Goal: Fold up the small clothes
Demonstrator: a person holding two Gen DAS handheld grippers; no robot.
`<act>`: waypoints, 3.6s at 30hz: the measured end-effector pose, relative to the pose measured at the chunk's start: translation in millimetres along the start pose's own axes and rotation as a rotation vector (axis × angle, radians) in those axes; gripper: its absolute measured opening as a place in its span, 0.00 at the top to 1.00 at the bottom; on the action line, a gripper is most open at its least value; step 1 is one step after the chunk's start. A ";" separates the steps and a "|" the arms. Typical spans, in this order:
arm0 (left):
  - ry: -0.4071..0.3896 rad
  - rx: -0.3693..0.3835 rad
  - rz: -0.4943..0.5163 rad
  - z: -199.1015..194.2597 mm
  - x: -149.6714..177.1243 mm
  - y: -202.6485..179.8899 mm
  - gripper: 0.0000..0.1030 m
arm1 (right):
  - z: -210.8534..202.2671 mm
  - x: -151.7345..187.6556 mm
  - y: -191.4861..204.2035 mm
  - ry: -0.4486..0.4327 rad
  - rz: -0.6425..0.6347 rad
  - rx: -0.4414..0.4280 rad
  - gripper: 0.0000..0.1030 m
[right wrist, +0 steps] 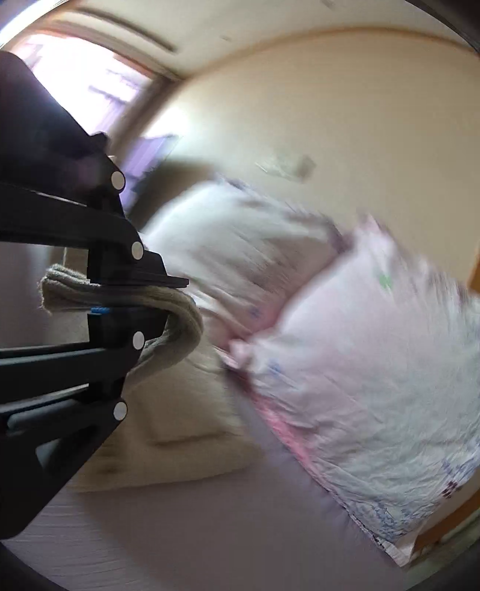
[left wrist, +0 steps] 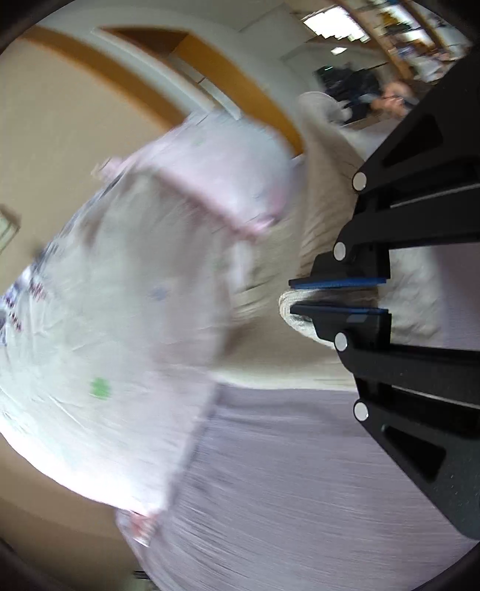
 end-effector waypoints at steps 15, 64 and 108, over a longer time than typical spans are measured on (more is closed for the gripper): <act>0.161 -0.071 -0.121 45.7 5.2 50.5 0.41 | 22.4 -29.8 -79.6 -0.141 0.045 0.184 0.11; 0.425 0.132 0.062 94.1 102.0 -135.5 0.35 | 30.8 10.8 -101.3 0.249 -0.012 0.354 0.11; 0.079 0.009 0.417 -18.3 102.7 -133.3 0.23 | 65.8 69.4 -12.8 0.259 -0.357 0.432 0.86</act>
Point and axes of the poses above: each gripper's, at about its wrist camera, not at the fingertips, and z roughly the way its jaws point, y to its left, x to its underside, the point moved 8 cm from there along z, roughly the way its jaws point, and after that the axes turned 8 degrees about -x, right-handed, at the moved point
